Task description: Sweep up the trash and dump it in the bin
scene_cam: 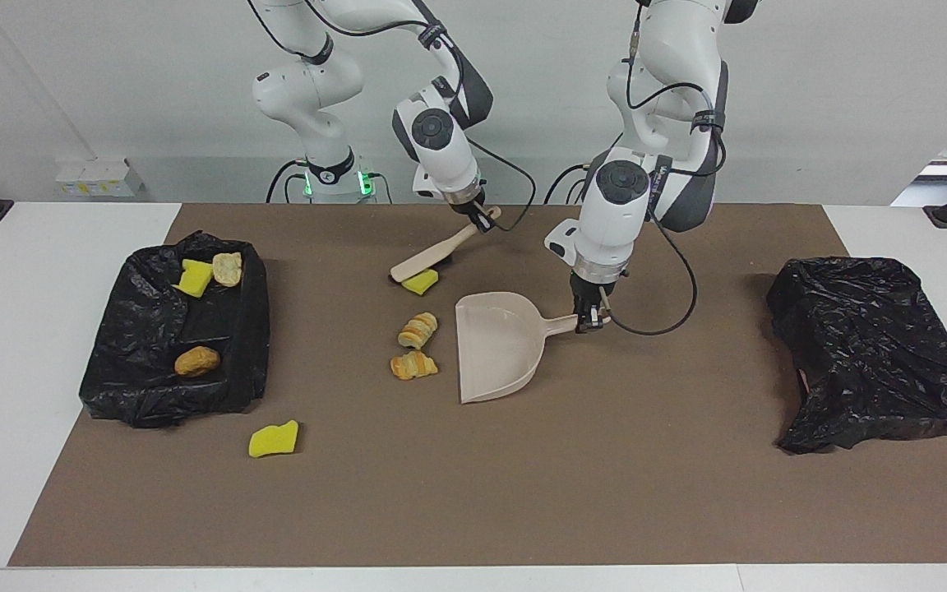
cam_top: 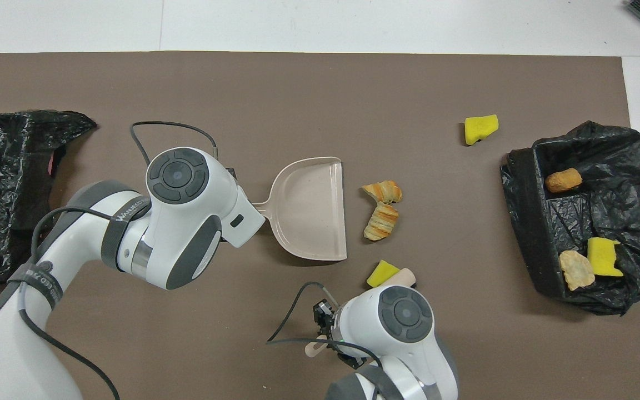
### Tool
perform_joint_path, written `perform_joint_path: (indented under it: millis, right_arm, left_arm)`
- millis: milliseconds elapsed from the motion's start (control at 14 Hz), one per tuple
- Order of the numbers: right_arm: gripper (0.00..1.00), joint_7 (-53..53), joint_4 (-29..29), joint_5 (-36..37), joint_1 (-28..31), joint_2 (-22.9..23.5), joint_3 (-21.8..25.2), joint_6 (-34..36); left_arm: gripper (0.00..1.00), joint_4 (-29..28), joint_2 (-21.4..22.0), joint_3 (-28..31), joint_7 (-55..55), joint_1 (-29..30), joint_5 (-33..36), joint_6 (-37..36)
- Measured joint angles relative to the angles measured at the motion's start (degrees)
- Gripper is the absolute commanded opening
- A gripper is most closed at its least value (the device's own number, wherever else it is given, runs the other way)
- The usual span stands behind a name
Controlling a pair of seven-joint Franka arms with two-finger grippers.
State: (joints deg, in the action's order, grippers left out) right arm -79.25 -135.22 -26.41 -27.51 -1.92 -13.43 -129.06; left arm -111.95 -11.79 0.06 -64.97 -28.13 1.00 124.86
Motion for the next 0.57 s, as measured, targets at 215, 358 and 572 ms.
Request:
perform_joint_path:
  millis: [215,358,572]
  right_arm:
    - [0.00,5.57,5.23,6.77,4.77,3.84,0.28,1.31]
    - [0.00,7.17,10.01,9.65,6.64,5.82,0.35,6.96]
    - [0.00,14.73,18.86,13.30,10.15,6.03,0.44,21.07]
  left_arm:
    - [0.00,-0.06,0.00,-0.13,-1.02,-0.05,0.01,-0.08]
    - [0.00,-0.07,0.01,-0.27,-0.38,-0.14,0.01,-0.08]
    - [0.00,-0.36,0.05,-0.30,1.02,-0.15,0.01,-0.15]
